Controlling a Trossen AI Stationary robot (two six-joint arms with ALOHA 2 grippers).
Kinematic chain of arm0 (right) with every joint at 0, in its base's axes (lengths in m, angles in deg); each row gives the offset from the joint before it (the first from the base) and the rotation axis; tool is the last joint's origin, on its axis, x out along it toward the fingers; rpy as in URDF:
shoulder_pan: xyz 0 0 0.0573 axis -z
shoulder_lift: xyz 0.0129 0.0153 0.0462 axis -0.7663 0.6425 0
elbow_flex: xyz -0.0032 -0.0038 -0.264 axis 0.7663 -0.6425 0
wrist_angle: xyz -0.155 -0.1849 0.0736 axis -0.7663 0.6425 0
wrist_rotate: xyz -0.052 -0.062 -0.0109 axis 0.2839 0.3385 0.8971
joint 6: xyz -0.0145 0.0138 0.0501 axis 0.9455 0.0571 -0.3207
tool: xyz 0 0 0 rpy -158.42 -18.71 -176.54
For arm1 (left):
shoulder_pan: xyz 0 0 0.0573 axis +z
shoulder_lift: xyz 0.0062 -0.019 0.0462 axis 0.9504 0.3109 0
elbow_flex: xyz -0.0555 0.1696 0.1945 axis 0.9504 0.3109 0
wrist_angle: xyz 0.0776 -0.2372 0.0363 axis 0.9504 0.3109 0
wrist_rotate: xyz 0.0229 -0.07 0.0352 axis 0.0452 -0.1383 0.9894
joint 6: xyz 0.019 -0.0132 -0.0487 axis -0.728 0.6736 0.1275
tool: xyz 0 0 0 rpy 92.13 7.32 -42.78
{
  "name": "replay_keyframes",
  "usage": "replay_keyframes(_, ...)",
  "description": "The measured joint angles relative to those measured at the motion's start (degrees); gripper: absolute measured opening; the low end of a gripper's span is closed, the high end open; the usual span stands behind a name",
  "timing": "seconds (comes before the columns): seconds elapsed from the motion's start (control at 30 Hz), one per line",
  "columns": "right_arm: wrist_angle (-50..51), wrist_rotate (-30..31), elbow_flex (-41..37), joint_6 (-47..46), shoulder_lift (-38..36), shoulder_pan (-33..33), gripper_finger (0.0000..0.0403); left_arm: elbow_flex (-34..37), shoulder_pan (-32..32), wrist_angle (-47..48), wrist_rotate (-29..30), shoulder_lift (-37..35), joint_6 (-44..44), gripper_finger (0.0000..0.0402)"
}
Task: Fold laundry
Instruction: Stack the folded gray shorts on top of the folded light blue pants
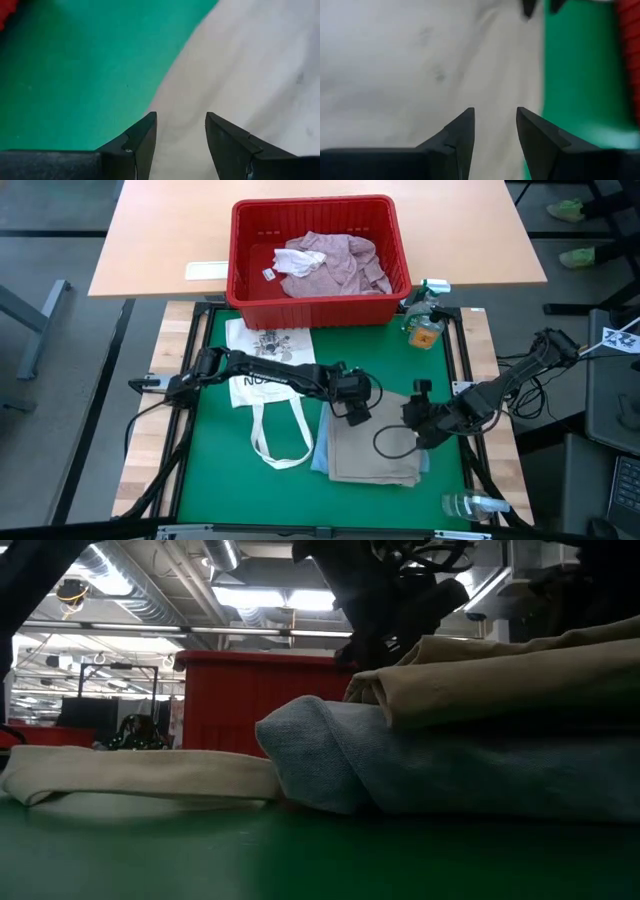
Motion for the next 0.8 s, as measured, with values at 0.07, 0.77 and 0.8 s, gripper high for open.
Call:
replay_keyframes(0.07, -0.3, 4.6, 0.0, 0.4, 0.0, 0.0, 0.0147, 0.0, 0.3, -0.5, 0.0, 0.0, 0.0, 0.0162)
replay_keyframes(0.77, -7.0, 6.1, -16.5, -7.6, 0.0, 0.0, 0.0147, 7.9, 0.2, -0.4, 5.7, 0.0, 0.5, 0.0162)
replay_keyframes(0.8, -6.7, 6.0, -16.1, -7.5, 0.0, 0.0, 0.0147, 7.9, 0.2, -0.4, 6.5, 0.0, 0.5, 0.0162)
